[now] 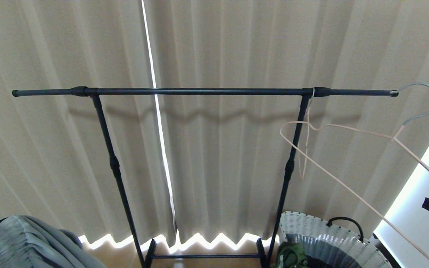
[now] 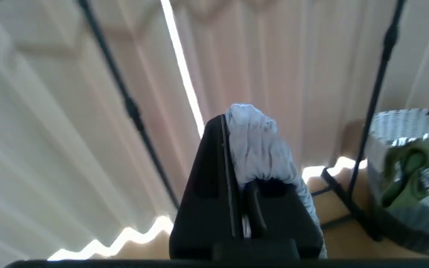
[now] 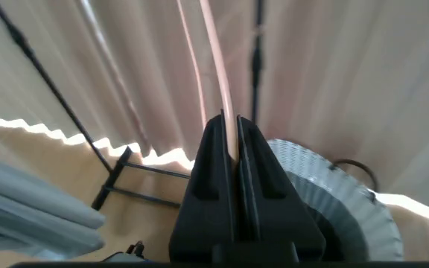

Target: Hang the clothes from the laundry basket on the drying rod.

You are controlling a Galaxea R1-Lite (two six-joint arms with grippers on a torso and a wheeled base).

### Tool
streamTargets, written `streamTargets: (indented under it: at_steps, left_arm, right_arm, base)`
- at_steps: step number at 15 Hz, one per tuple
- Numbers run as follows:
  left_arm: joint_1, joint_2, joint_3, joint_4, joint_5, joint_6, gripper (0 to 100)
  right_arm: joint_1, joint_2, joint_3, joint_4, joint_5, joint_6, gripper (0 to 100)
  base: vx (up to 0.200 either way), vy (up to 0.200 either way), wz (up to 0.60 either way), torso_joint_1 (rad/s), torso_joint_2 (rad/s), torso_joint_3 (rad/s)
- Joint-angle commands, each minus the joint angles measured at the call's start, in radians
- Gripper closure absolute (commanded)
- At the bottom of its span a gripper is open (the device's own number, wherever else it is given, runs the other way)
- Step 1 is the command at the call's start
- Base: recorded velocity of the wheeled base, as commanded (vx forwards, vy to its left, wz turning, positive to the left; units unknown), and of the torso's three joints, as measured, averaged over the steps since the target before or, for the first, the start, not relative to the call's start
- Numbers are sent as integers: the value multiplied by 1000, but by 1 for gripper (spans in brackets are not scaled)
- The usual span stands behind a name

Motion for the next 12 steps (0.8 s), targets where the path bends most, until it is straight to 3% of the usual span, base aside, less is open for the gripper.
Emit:
streamTargets:
  at_steps: [1,5,9,11,12]
  left_arm:
    - [0,2,1,-1,0,1,100]
    - [0,2,4,1,-2,1,100]
    - [-11,8,35,2,-6,48,100]
    - [-11,49,32,7,-6,74,100]
    - [-11,124,-2,7,1,120,100]
  right_arm:
    - [13,-4,7,1,0,1,100]
    - [59,-5,18,4,0,1,100]
    - [68,7,50,12,1,-1,100]
    - [111,16,53,15,-2,-4,100]
    - [185,25,50,17,-5,-7,100]
  base:
    - [0,200,0,2,-2,7]
    - [0,200,0,1,2,5]
    - [0,0,0,0,0,0]
    - [0,0,0,0,0,0]
    - [0,0,0,0,0,0]
